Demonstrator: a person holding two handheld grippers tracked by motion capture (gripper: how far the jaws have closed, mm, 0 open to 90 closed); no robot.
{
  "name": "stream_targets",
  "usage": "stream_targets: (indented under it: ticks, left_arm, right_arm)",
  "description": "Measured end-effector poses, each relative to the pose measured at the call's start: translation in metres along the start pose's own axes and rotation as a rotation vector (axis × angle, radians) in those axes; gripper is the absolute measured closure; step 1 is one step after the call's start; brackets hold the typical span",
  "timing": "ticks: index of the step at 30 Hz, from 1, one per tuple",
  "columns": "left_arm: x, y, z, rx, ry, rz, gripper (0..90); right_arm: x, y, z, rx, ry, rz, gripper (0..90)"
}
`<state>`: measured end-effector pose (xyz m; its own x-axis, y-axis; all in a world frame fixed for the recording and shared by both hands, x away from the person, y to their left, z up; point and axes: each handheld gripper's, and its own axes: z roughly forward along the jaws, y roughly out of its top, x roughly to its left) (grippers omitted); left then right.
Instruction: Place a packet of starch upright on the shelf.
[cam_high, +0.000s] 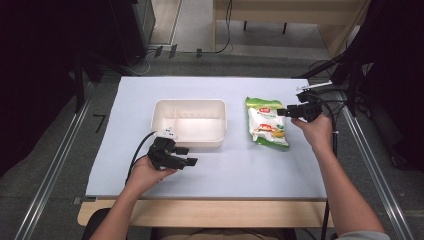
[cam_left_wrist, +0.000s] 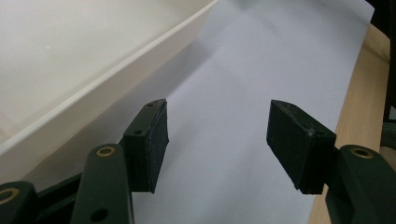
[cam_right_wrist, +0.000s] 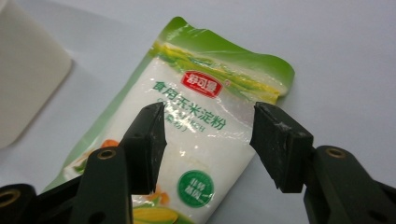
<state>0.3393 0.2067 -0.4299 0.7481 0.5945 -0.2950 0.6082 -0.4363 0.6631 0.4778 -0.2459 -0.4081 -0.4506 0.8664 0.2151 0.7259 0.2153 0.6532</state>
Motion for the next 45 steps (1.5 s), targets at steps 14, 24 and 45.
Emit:
stream_targets:
  ticks: [14,24,45]
  left_arm:
    - [0.001,0.000,-0.001,-0.002,-0.002,-0.004,39.5]
    - [0.001,0.000,-0.001,-0.005,-0.004,-0.005,39.5]
    - [0.000,0.001,0.002,0.000,-0.006,-0.001,39.5]
  right_arm:
    - [-0.022,0.001,0.047,0.037,-0.031,0.088,40.5]
    - [-0.021,-0.002,0.071,0.057,-0.012,0.118,40.0]
    - [-0.016,-0.001,0.074,0.085,-0.040,0.094,74.2]
